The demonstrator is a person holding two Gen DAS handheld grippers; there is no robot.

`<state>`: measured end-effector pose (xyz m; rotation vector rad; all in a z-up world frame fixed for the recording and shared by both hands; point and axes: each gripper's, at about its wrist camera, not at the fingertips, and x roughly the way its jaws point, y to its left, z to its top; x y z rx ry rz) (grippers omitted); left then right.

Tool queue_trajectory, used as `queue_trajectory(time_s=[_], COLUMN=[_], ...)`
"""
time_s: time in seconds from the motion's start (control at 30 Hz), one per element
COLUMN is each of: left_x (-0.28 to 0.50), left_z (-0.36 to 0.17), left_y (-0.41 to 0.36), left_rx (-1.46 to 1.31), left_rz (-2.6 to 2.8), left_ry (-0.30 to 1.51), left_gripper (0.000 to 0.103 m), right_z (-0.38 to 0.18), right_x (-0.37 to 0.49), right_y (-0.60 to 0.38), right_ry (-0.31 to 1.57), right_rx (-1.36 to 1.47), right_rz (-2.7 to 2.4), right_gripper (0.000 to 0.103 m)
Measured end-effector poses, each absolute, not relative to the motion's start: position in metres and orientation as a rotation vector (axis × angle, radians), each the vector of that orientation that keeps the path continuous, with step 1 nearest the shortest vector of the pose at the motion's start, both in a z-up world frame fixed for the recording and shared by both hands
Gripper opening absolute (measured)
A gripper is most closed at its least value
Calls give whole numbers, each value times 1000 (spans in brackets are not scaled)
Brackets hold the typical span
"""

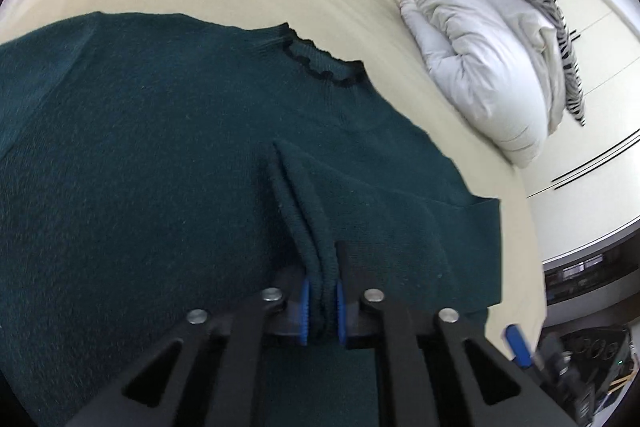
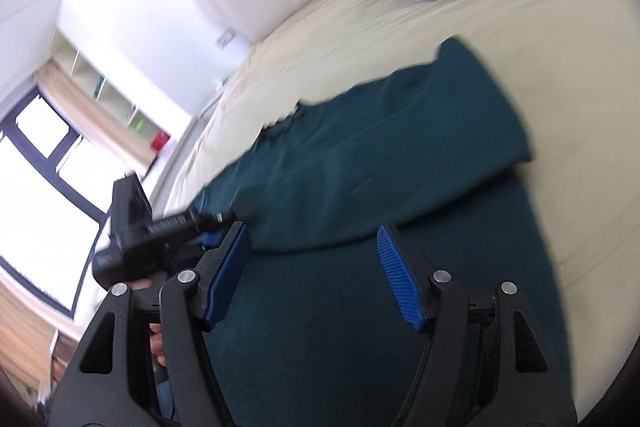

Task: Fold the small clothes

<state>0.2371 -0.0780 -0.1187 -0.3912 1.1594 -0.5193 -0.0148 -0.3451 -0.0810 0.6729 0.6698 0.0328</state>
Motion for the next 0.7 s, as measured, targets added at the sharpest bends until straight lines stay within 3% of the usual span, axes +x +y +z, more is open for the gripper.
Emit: queue_trajectory(time_s=[0.3,0.57,0.7], left_x=[237,242,242], left_z=[-97,-103,-108], left_y=[-37,-13,-13], left_rx=[-382,-388,-379], left_rz=[-453,-391,-384], left_ry=[1025,990,991], left_gripper=[9,9,9], right_z=[-81,-100,-120], right_x=[-48,4,49], right_y=[-447,-474,-458], right_ry=[614,781,874], right_rx=[828,757,709], right_rz=[-151,-161,-137], right_gripper=[66,64,55])
